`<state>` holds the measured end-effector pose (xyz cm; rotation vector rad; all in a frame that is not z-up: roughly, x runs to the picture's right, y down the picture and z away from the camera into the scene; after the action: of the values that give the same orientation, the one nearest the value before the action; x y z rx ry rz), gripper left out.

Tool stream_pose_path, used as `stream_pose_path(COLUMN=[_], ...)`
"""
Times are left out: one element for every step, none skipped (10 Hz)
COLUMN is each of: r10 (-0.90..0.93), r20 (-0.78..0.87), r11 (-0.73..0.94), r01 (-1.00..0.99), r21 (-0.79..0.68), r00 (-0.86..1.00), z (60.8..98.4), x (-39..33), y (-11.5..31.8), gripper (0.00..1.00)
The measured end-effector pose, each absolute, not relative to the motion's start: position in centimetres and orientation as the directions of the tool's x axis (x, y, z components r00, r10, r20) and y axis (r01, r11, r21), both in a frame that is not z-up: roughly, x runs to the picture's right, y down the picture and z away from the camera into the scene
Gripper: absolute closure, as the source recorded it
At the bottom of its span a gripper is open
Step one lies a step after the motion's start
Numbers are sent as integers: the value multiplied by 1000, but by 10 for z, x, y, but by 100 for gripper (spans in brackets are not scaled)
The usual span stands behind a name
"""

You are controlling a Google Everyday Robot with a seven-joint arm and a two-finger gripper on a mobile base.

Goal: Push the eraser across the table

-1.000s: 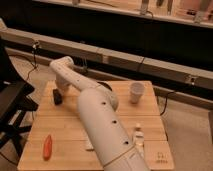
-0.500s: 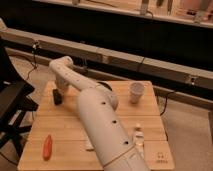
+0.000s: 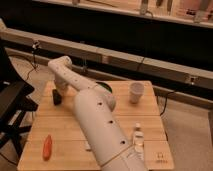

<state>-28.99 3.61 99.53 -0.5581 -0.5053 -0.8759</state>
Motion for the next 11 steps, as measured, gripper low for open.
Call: stream_pose_path(r10=[-569,-569,-569,-576,-587,-596,-605,-613,-617,-614,-608], r20=[621,621,623,625,627,628,627,620,615,616,618], r11=[509,510,507,502,492,485,481,483,489,497,501], r01=[824,824,826,831,841,848,853,853,852,848,844], r21=[-249,-247,-247,-239,-226,-215,-204,-197,-189,-184,-188], r00=[539,539,536,527,512,500,491,489,490,493,499], z=[995,992,993,991,987,984,979,975,969,966,965], x=[-288,-289,-290,-294,-302,-308,-312,-312,-313,-313,-313], y=[39,37,39,41,42,44,44,43,42,42,40], gripper=[100,100,100,100,100,100,100,100,99,95,95])
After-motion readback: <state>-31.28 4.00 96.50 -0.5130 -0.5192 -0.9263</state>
